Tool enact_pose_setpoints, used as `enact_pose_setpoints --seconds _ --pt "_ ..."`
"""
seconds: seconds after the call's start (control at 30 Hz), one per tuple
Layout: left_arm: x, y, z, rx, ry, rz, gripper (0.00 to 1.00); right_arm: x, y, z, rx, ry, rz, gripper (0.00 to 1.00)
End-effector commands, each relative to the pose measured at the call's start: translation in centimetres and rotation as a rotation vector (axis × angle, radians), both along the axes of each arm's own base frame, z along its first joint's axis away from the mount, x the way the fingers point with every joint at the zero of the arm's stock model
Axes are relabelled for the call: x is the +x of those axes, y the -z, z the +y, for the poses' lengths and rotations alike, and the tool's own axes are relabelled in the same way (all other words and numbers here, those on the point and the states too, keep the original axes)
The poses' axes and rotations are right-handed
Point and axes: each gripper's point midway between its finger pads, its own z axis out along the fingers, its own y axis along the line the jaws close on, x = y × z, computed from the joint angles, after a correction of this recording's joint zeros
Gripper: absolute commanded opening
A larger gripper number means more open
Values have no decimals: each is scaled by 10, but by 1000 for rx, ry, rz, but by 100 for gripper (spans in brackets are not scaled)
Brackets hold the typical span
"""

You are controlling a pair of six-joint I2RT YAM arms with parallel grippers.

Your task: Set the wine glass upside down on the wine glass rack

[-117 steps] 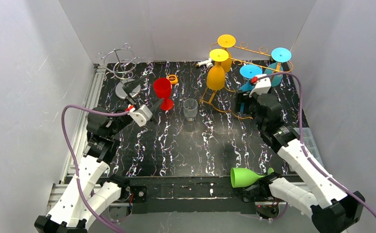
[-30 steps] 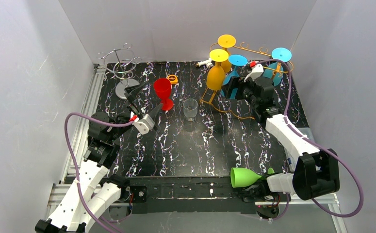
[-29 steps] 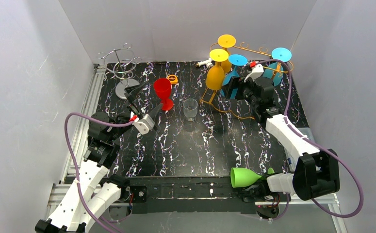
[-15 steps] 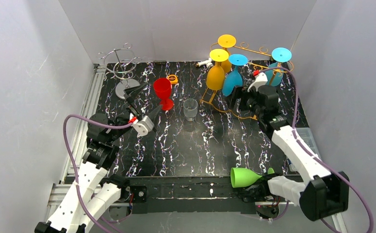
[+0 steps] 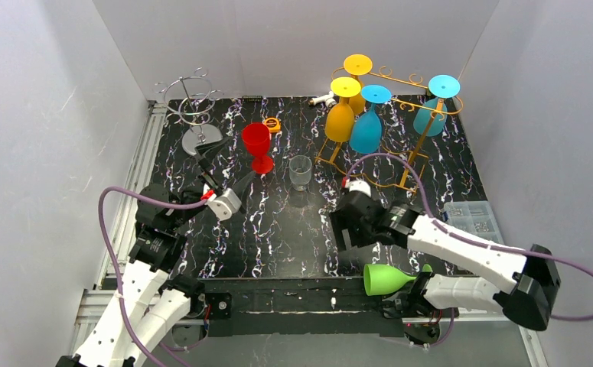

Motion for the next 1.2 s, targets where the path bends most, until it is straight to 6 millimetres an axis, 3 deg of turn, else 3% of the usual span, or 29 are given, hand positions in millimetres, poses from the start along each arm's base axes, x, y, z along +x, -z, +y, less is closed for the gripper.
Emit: enact_pose_setpoints --seconds 0.0,0.17,0.3,0.37,0.57,0.67,0.83,0.9,0.93,1.07,1.1,1.17 --pt "-4 3 0 -3 11 8 98 -22 0 -20 -196 60 4 98" --pt "-7 1 2 -1 5 -3 98 -37 -11 -39 -343 47 -22 98" --pt "-10 -1 4 1 -2 -11 98 -56 -13 -51 -382 40 -9 88" --pt "-11 -1 5 2 -2 -13 98 -64 -10 -54 -378 37 11 83" --pt "-15 -3 6 4 -4 -23 98 -86 10 -48 -374 -2 52 83" --pt "-17 -2 7 18 -4 -32 98 -92 17 -46 -422 -31 57 80" --pt "-18 -2 6 27 2 -31 98 -89 20 -60 -580 -37 22 75" --pt "-19 -2 7 27 -3 -30 98 -88 26 -65 -617 -22 15 61" --pt "-19 -2 9 27 -8 -32 98 -89 33 -67 -624 -15 19 45" --pt "-21 -2 10 23 -11 -33 98 -87 40 -70 -711 -12 -13 11" --pt "-21 -4 9 17 -6 -28 98 -79 25 -58 -707 -8 -66 1" --pt "-24 -14 11 -17 -8 -15 98 -64 -24 -11 -542 -16 -167 1"
